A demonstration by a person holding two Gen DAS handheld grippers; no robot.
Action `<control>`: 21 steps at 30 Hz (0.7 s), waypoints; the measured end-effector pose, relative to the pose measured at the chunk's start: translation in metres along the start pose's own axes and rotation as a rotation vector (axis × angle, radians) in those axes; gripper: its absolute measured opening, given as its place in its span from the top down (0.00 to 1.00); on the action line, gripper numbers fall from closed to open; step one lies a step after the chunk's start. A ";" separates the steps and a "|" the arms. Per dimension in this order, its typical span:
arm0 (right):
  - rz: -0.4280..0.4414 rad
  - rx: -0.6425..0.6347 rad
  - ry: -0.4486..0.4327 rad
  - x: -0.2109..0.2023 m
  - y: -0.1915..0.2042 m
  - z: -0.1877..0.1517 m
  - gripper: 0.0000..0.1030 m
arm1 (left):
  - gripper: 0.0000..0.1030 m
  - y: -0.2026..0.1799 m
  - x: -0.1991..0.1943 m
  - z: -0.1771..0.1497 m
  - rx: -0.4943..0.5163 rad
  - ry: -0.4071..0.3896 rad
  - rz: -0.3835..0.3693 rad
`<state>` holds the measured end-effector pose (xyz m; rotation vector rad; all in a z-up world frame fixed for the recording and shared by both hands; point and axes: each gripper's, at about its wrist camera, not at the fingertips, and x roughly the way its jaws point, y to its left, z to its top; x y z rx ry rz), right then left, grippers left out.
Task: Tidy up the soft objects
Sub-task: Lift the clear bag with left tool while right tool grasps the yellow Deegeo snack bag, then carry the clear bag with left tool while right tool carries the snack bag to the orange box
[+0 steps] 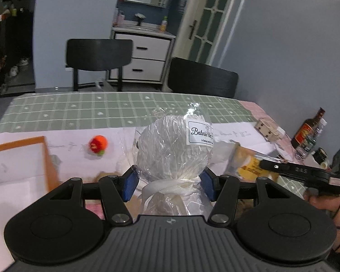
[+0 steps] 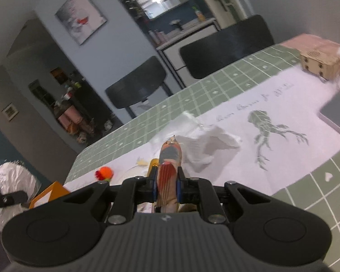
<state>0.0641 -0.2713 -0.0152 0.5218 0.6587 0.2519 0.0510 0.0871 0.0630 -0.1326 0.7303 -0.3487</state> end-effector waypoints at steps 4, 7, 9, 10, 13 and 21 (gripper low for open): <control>0.018 -0.065 0.003 -0.002 0.026 -0.002 0.87 | 0.36 0.019 -0.023 0.003 -0.024 -0.037 0.016; 0.041 -0.104 0.009 0.000 0.048 -0.003 0.87 | 0.36 0.030 -0.041 0.005 -0.036 -0.064 0.028; 0.062 -0.126 0.015 0.003 0.064 -0.004 0.87 | 0.36 0.037 -0.052 0.007 -0.030 -0.079 0.045; 0.074 -0.137 0.018 0.004 0.072 -0.004 0.87 | 0.36 0.039 -0.057 0.007 -0.026 -0.084 0.051; 0.108 -0.171 0.023 0.006 0.099 -0.005 0.87 | 0.36 0.052 -0.066 0.004 -0.017 -0.083 0.077; 0.214 -0.266 0.073 0.016 0.178 -0.019 0.87 | 0.36 0.097 -0.081 -0.017 -0.029 -0.052 0.146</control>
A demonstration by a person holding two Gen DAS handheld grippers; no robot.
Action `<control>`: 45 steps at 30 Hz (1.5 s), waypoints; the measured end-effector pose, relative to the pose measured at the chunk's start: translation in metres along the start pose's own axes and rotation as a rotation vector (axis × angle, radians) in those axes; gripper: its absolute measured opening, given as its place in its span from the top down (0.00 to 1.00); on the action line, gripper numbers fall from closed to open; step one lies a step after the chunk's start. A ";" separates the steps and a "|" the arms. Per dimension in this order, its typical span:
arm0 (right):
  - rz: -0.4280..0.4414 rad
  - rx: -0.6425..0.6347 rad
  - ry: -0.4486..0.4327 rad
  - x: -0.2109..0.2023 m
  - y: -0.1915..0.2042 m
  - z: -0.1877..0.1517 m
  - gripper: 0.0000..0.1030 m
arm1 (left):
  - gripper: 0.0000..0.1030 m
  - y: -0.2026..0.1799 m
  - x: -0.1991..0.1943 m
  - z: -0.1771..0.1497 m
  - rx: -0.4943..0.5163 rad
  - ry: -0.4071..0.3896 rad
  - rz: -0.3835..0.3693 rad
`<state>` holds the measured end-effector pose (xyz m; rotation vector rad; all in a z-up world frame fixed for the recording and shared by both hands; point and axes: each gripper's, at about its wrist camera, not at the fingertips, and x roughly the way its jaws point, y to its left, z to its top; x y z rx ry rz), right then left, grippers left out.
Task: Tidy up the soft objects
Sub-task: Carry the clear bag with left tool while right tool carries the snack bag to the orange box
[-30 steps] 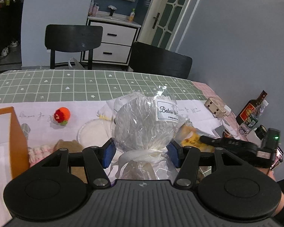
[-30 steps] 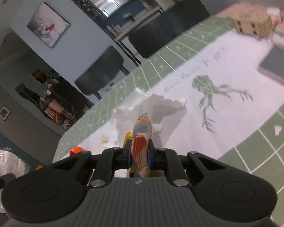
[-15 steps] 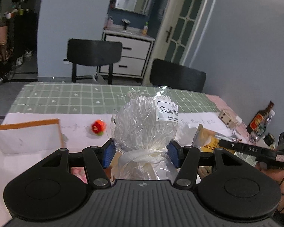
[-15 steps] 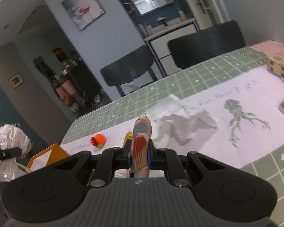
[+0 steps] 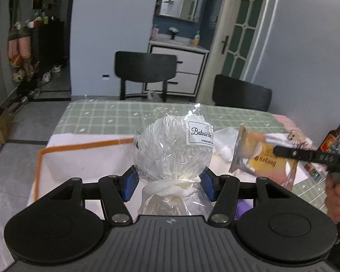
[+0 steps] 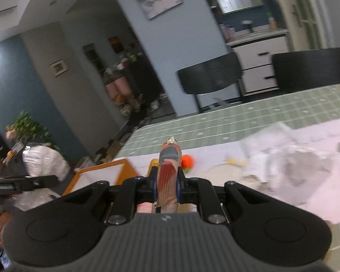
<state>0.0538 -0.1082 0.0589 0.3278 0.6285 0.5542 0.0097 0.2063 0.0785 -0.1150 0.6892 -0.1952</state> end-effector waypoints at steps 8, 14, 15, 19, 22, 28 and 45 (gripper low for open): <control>0.143 -0.051 0.090 0.046 0.076 -0.014 0.87 | 0.36 0.045 -0.010 -0.020 -0.008 0.046 0.073; 0.209 -0.100 0.155 0.083 0.125 -0.033 0.87 | 0.36 0.066 -0.003 -0.036 0.019 0.121 0.113; 0.216 -0.106 0.169 0.089 0.131 -0.038 0.87 | 0.36 0.068 0.002 -0.040 0.029 0.144 0.120; 0.219 -0.138 0.228 0.120 0.150 -0.057 0.88 | 0.36 0.075 0.022 -0.055 0.071 0.229 0.150; 0.194 -0.153 0.277 0.142 0.158 -0.073 0.88 | 0.36 0.076 0.033 -0.064 0.111 0.278 0.182; 0.149 -0.173 0.366 0.172 0.164 -0.100 0.88 | 0.36 0.076 0.048 -0.081 0.208 0.363 0.234; 0.078 -0.449 0.511 0.189 0.188 -0.115 0.88 | 0.33 0.060 0.080 -0.093 0.430 0.548 0.273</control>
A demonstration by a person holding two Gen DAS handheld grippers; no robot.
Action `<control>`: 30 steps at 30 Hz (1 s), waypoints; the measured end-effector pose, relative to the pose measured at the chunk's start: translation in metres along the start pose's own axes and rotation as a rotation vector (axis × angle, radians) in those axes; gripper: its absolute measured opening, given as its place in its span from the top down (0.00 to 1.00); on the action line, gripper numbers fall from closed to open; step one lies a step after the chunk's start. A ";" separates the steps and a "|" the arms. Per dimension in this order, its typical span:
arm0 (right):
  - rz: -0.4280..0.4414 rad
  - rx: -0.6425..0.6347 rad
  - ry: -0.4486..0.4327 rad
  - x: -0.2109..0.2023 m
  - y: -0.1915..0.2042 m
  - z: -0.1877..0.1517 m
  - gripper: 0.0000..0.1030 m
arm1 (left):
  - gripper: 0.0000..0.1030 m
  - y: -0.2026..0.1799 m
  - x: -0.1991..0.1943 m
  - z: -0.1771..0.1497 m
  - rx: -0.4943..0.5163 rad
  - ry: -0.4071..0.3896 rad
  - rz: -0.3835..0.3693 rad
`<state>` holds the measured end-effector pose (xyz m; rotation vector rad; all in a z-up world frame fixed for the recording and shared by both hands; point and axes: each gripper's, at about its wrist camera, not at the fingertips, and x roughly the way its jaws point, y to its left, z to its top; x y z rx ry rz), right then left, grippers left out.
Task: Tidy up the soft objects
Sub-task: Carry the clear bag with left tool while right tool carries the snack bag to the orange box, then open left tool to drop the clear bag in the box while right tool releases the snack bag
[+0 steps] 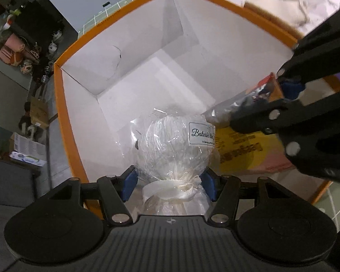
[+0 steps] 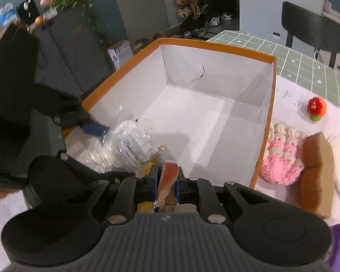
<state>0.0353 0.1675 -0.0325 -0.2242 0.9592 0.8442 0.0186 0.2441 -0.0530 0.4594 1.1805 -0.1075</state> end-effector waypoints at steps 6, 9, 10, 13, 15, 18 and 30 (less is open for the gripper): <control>-0.080 -0.154 0.044 -0.003 0.010 -0.003 0.83 | 0.28 -0.003 0.001 0.003 0.033 0.032 0.032; -0.146 -0.240 0.053 -0.006 0.017 -0.008 0.74 | 0.26 -0.003 0.001 0.005 0.046 0.041 0.065; -0.171 -0.259 0.055 -0.008 0.018 -0.009 0.68 | 0.25 -0.003 0.002 0.006 0.051 0.042 0.074; -0.226 -0.309 0.027 -0.014 0.018 -0.014 0.63 | 0.25 -0.004 -0.003 0.004 0.060 0.039 0.092; -0.234 -0.321 0.004 -0.019 0.016 -0.015 0.62 | 0.24 -0.003 -0.004 0.005 0.060 0.035 0.094; -0.236 -0.311 -0.028 -0.027 0.013 -0.015 0.58 | 0.20 -0.003 -0.008 0.006 0.062 0.031 0.101; -0.226 -0.296 -0.090 -0.046 0.016 -0.015 0.54 | 0.17 -0.007 -0.027 0.010 0.064 0.001 0.126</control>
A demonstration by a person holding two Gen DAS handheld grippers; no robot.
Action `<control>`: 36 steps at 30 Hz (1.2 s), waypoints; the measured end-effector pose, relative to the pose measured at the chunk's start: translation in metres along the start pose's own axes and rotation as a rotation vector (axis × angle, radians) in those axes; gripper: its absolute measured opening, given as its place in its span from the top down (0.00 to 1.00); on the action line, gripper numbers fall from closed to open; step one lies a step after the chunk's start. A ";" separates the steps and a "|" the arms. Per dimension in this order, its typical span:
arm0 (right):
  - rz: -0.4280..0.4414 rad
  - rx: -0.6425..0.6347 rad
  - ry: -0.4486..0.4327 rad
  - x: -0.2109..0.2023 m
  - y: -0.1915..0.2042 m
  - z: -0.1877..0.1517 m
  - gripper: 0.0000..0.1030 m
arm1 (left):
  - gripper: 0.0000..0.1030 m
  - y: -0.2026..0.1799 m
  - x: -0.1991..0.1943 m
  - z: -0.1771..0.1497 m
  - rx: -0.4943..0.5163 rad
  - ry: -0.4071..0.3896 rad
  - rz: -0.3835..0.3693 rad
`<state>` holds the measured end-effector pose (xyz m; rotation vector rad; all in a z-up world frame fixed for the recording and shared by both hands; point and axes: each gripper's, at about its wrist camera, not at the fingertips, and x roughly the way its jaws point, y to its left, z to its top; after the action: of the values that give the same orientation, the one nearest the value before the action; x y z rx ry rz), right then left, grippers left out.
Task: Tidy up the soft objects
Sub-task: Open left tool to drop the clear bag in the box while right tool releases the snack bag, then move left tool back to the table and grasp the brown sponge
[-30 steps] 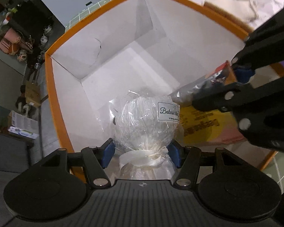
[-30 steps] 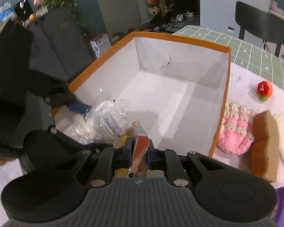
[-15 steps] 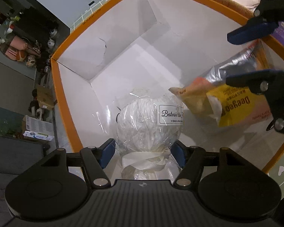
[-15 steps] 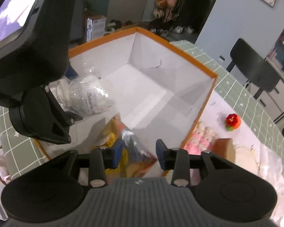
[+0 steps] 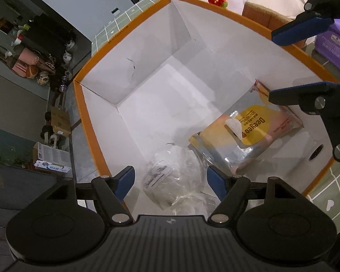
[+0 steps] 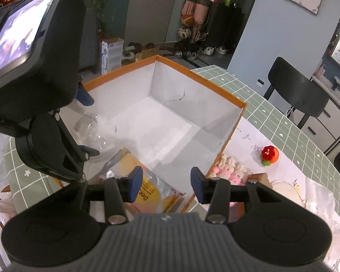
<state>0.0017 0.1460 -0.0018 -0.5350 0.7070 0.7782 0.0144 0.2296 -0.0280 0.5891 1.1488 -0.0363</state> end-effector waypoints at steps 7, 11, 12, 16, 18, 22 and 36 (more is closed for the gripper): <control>-0.010 0.009 -0.020 -0.011 -0.002 -0.002 0.52 | 0.17 -0.004 -0.011 0.002 0.004 -0.019 0.012; -0.017 0.018 -0.030 -0.017 -0.007 -0.003 0.51 | 0.16 -0.006 -0.016 0.004 0.007 -0.033 0.018; -0.019 0.019 -0.032 -0.019 -0.008 -0.004 0.51 | 0.16 -0.006 -0.018 0.004 0.009 -0.037 0.020; -0.030 0.027 -0.034 -0.025 -0.015 -0.009 0.51 | 0.16 -0.006 -0.030 0.006 -0.009 -0.077 0.015; -0.038 0.033 -0.032 -0.028 -0.021 -0.012 0.51 | 0.16 -0.008 -0.036 0.008 -0.006 -0.094 0.017; -0.053 0.057 -0.031 -0.036 -0.033 -0.020 0.50 | 0.15 -0.016 -0.045 0.016 0.008 -0.128 0.019; -0.140 0.197 -0.037 -0.074 -0.100 -0.072 0.50 | 0.15 -0.068 -0.070 0.068 0.040 -0.269 -0.034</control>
<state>0.0153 0.0050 0.0231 -0.3855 0.6959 0.5796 0.0205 0.1223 0.0224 0.5810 0.8979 -0.1630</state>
